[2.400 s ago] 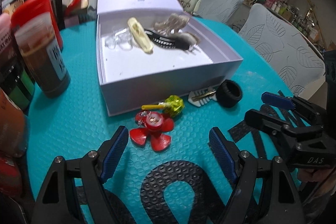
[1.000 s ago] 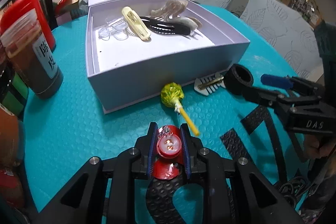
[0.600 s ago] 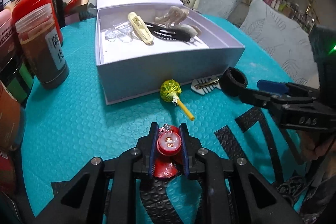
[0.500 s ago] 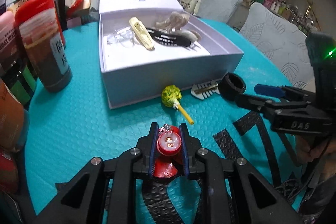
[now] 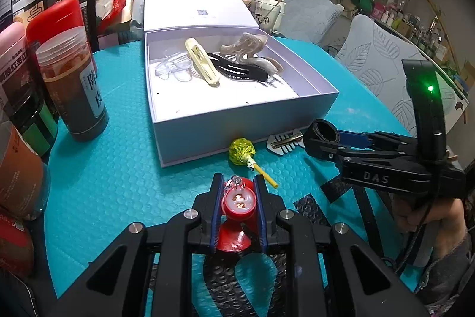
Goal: Organize rigid objects
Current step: 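Grasp the red flower toy with the left tool while the right tool grasps the black rubber ring, then lift the red flower toy and black ring and carry them over the white box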
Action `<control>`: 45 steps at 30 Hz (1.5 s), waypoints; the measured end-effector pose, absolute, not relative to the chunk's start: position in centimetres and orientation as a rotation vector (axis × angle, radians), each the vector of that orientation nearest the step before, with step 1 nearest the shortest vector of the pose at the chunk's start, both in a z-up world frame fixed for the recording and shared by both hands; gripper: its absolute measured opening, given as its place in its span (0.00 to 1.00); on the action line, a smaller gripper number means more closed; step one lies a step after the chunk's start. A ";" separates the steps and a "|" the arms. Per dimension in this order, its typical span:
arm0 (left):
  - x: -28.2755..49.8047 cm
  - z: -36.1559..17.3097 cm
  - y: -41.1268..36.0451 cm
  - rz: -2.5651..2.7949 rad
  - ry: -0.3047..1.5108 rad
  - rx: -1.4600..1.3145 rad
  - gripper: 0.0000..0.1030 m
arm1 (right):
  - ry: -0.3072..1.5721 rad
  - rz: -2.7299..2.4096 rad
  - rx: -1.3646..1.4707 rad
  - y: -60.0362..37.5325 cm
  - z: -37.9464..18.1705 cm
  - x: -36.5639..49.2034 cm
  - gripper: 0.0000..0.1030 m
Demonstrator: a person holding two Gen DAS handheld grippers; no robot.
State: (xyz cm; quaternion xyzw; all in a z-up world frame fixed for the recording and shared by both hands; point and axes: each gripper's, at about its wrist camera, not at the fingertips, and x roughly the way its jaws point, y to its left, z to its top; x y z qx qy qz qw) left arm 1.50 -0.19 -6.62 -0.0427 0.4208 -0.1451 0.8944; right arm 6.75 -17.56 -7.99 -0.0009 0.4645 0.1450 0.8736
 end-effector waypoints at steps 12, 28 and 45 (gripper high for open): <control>1.1 -6.1 0.1 -0.277 0.862 -0.085 0.19 | 0.952 0.313 0.014 -18.0 -7.6 5.5 0.41; -1.7 -4.4 -1.2 -0.291 0.819 -0.052 0.19 | 0.910 0.363 0.027 -18.4 -5.5 0.3 0.41; -3.4 0.3 -3.6 -0.322 0.691 0.034 0.19 | 0.851 0.411 -0.021 -18.1 -2.6 -4.1 0.41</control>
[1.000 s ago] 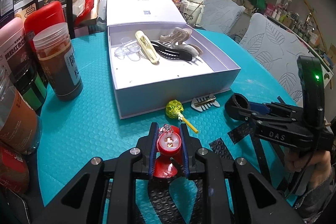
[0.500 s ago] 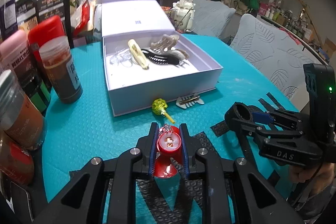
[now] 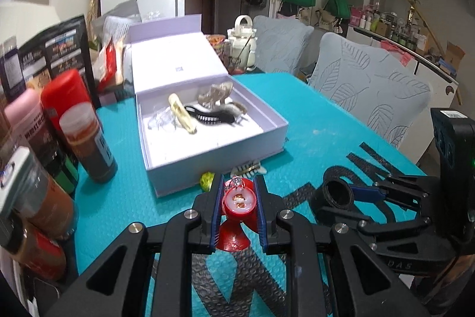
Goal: Organize rigid objects
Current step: 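Lift the red flower toy and black ring and carry them over the white box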
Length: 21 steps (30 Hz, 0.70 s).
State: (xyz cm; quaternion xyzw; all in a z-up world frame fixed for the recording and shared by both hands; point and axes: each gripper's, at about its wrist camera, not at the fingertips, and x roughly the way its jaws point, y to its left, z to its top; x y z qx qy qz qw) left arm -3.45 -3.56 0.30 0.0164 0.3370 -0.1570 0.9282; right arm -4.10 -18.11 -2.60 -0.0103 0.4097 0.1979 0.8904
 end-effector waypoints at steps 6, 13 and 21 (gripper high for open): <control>-2.9 2.5 -3.7 -0.326 0.643 0.039 0.19 | 0.809 0.430 -0.040 -18.3 -0.6 -4.1 0.41; -1.9 4.5 -4.0 -0.341 0.602 0.060 0.19 | 0.767 0.418 -0.082 -18.5 1.4 -2.7 0.41; 0.4 6.1 -4.1 -0.337 0.574 0.063 0.19 | 0.720 0.427 -0.109 -18.5 3.5 -0.4 0.41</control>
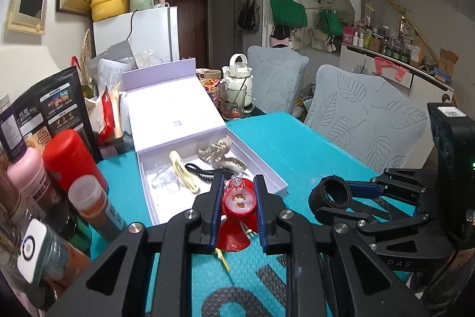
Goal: Organize rigid objects
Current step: 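Lift the red flower toy and black ring and carry them over the white box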
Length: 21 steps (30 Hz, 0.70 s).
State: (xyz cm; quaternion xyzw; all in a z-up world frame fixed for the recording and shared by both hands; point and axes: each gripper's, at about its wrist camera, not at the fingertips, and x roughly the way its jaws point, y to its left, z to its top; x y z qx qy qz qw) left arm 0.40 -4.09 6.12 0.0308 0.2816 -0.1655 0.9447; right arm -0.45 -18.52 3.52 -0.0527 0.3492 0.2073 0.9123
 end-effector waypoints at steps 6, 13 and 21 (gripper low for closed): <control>2.9 6.7 -3.7 -0.317 0.567 0.042 0.19 | 0.685 0.429 -0.134 -18.0 4.8 1.8 0.41; 5.8 7.5 -3.8 -0.315 0.547 0.057 0.19 | 0.656 0.452 -0.151 -17.0 5.9 4.7 0.41; 9.3 8.0 -3.7 -0.295 0.512 0.038 0.19 | 0.649 0.461 -0.148 -16.1 6.5 8.3 0.41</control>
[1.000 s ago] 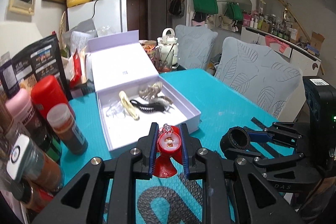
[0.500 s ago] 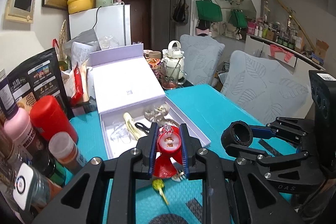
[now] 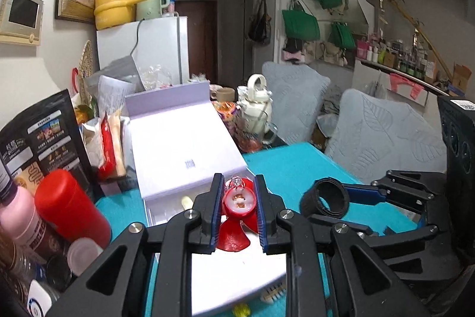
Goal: Organize rigid objects
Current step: 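Lift the red flower toy and black ring and carry them over the white box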
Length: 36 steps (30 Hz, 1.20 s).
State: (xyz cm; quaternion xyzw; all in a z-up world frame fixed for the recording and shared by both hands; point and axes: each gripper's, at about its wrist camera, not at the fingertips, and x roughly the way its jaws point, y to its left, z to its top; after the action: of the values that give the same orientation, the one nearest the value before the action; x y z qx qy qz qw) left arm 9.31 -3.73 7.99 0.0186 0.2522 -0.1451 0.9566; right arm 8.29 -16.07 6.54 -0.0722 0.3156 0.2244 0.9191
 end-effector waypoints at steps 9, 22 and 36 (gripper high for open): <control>14.0 8.7 -2.5 -0.234 0.484 -0.011 0.19 | 0.624 0.460 -0.165 -15.4 7.7 12.3 0.41; 18.6 7.3 -1.2 -0.178 0.521 -0.026 0.19 | 0.624 0.476 -0.144 -14.4 7.4 17.7 0.41; 21.8 3.8 -0.4 -0.143 0.628 -0.019 0.19 | 0.679 0.444 -0.097 -14.3 4.7 21.5 0.41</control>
State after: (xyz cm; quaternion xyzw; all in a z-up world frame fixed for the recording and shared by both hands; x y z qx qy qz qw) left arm 21.77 -0.40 3.80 -0.0091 0.3084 -0.0703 0.9486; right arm 21.49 -14.27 4.67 -0.0471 0.3302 0.2158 0.9177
